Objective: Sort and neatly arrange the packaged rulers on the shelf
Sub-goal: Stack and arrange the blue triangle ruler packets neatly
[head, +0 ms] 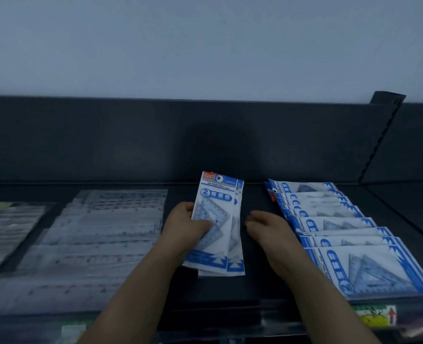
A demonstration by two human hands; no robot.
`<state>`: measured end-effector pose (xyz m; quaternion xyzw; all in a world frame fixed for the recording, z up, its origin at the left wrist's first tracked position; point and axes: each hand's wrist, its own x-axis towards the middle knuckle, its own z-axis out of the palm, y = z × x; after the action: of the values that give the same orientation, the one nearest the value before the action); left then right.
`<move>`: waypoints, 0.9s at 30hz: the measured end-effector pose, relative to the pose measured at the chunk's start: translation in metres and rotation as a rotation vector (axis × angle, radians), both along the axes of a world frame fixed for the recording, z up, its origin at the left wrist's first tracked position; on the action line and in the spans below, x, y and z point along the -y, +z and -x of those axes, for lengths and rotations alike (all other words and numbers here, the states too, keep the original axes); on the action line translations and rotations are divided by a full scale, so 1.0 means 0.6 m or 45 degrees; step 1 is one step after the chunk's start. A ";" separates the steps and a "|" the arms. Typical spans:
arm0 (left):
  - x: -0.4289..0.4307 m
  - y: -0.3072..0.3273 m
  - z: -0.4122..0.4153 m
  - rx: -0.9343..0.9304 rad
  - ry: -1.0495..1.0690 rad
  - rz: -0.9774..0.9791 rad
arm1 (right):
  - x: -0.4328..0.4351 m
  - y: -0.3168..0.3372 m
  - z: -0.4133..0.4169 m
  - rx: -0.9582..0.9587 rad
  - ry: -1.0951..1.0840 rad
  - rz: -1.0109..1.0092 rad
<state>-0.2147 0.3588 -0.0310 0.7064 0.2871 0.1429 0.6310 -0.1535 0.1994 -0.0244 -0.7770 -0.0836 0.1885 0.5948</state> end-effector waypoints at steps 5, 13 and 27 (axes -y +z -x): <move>0.020 0.003 0.003 0.171 0.028 0.176 | -0.028 0.002 0.018 -0.150 0.224 -0.338; 0.016 0.020 -0.001 0.415 -0.028 0.164 | 0.003 0.065 -0.014 0.513 0.325 0.075; -0.027 0.015 0.012 -0.051 -0.135 -0.615 | 0.016 0.067 -0.024 1.103 0.495 1.017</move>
<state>-0.2221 0.3752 -0.0223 0.8534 0.2195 0.1599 0.4448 -0.1390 0.1900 0.0156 -0.9161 -0.3803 -0.0223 0.1250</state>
